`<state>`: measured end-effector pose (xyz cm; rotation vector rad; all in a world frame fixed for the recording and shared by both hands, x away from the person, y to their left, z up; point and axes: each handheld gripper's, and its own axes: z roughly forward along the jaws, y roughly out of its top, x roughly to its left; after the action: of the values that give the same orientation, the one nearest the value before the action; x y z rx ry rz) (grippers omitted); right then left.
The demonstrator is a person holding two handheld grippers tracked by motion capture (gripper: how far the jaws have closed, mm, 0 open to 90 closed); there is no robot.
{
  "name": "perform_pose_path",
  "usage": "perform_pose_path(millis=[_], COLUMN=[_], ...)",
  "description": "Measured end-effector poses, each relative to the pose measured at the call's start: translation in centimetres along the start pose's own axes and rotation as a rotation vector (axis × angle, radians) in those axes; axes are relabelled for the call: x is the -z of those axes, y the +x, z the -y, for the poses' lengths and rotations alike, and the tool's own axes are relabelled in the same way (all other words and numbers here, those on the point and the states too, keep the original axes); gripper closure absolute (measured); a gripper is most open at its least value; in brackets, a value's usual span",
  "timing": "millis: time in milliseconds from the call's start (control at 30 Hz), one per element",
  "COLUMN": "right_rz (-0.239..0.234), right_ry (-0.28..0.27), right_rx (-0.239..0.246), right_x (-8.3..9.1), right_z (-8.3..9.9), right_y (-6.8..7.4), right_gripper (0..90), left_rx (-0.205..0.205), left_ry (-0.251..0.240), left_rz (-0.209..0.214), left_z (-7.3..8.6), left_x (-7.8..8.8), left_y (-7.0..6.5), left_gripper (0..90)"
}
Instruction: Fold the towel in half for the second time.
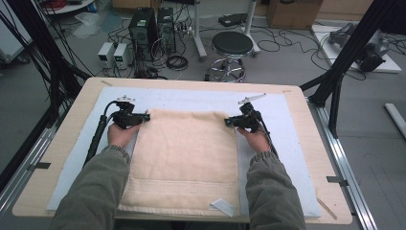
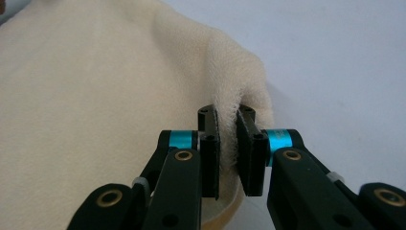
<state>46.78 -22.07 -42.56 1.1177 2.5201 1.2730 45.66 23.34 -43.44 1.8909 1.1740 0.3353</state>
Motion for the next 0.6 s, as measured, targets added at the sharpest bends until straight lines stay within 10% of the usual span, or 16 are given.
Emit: perform_pose_path(millis=[600], right_rz=[-0.077], right_ry=[-0.162], right_rx=[0.182], right_x=[7.8], right_z=[-1.5], right_y=[4.9], right_gripper=[81.4], left_rx=[-0.178], left_ry=[-0.23], left_rz=[0.08], left_z=[-1.0], left_x=[8.1], left_y=[-2.6], left_gripper=[83.0])
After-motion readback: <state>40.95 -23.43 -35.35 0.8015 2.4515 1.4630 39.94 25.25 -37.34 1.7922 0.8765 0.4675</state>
